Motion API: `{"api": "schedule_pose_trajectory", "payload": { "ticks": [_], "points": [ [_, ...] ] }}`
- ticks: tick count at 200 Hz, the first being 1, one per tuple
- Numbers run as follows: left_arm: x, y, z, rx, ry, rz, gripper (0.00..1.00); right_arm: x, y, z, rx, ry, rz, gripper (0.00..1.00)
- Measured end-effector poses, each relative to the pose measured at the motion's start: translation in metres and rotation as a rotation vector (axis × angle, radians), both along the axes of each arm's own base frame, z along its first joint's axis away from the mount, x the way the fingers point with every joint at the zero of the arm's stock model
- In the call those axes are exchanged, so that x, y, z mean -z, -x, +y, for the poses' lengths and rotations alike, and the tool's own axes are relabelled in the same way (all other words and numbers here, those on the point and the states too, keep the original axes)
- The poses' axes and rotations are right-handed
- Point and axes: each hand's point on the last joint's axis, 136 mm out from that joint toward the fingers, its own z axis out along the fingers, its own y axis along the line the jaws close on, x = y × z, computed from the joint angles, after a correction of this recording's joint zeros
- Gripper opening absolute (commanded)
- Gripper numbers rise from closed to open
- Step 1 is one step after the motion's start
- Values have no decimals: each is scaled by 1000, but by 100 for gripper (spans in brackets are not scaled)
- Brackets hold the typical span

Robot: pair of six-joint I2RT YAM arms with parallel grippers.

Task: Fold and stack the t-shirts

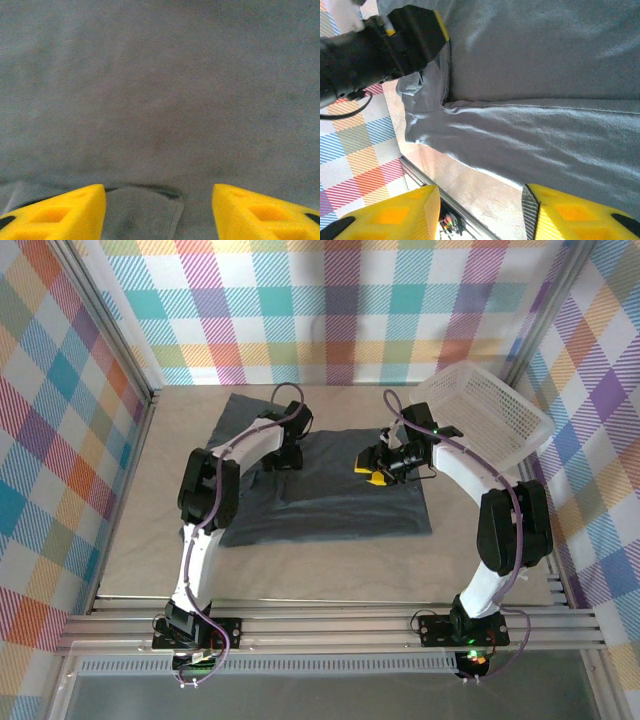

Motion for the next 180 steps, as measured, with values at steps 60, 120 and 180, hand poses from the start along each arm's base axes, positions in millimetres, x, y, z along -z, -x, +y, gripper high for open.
{"api": "schedule_pose_trajectory", "payload": {
  "ticks": [60, 120, 180],
  "points": [
    [-46, 80, 99, -576, 340, -169, 61, -14, -1, 14, -47, -97, -16, 50],
    [11, 100, 123, -791, 451, -129, 57, -40, -3, 42, -133, -219, -59, 50],
    [17, 78, 127, -768, 459, -167, 33, -41, -2, 44, -138, -226, -58, 50]
  ]
}}
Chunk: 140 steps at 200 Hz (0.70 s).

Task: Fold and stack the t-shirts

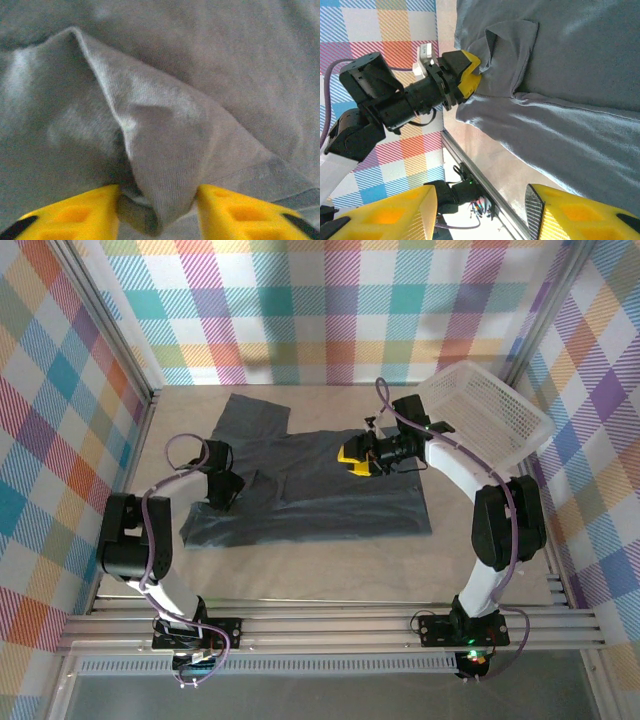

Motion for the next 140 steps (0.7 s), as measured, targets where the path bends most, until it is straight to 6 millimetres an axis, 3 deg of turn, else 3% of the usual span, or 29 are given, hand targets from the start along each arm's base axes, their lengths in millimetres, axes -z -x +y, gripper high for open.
{"api": "schedule_pose_trajectory", "payload": {
  "ticks": [28, 82, 128, 140],
  "points": [
    [-6, -18, 5, 8, -10, -24, 25, 0, 0, 0, 1, 0, 1, 50],
    [-27, -60, 18, -11, -27, -94, 18, 3, 1, 0, 1, 1, 4, 50],
    [-18, -90, 30, -38, -30, -74, 28, 3, 1, 0, 1, 2, 5, 50],
    [-16, -96, 34, -45, -33, -64, 39, 3, 1, 0, 1, 2, 6, 50]
  ]
}}
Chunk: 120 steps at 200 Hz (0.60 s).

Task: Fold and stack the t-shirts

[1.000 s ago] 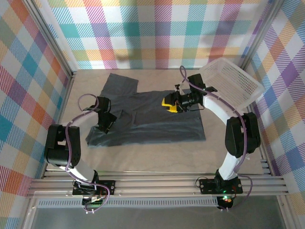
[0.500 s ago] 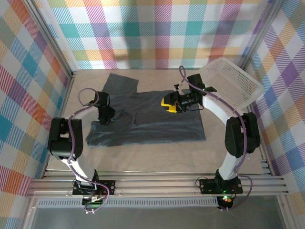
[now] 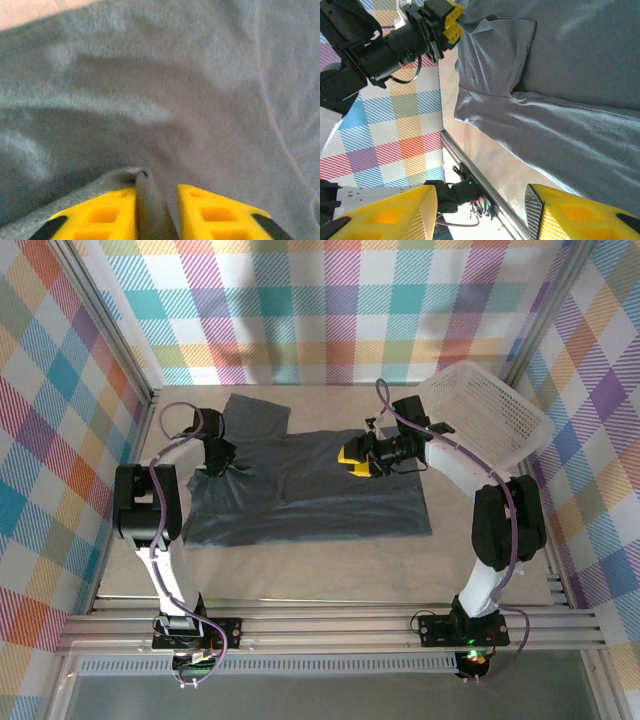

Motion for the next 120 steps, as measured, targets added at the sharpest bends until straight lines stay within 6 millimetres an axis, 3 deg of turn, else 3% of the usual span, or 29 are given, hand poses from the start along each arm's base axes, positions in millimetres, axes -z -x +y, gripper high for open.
{"api": "schedule_pose_trajectory", "payload": {
  "ticks": [16, 63, 96, 120],
  "points": [
    [0, -6, 6, -23, -5, 16, 49, 1, 0, 0, 1, 2, 4, 50],
    [-7, 1, 17, -66, -46, 52, 46, 9, -1, -5, 24, 48, 14, 45],
    [-31, 40, 5, -65, -60, 63, 36, 32, -3, -23, 84, 160, 42, 33],
    [-35, 76, -17, -31, -37, 102, 31, 67, 1, -57, 159, 289, 112, 23]
  ]
}}
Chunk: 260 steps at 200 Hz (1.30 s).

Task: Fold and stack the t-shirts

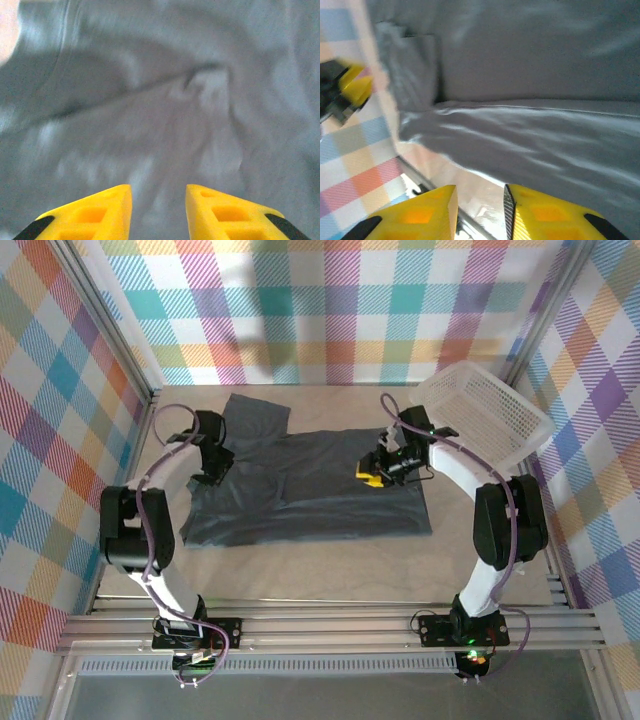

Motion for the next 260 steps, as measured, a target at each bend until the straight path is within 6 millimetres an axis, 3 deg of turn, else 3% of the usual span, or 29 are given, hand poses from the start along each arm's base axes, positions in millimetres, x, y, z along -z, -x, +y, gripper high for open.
{"api": "schedule_pose_trajectory", "payload": {
  "ticks": [26, 44, 91, 128, 175, 220, 260],
  "points": [
    [24, 43, -12, 20, 30, 122, 30, 28, 7, -39, 63, 160, 62, 21],
    [40, 66, -9, 16, 31, 208, 29, 43, 11, -52, 69, 240, 90, 21],
    [65, 82, -5, 6, 21, 316, 31, 104, 36, -72, 35, 412, 261, 23],
    [67, 89, 4, -25, 9, 321, 31, 104, 47, -64, -12, 454, 261, 25],
    [68, 122, 37, -136, -2, 357, 31, 104, 85, -38, -115, 482, 286, 28],
    [68, 129, 56, -180, 0, 379, 32, 102, 100, -21, -158, 479, 302, 33],
    [62, 132, 63, -179, -17, 399, 47, 94, 95, -20, -155, 496, 284, 44]
  ]
}}
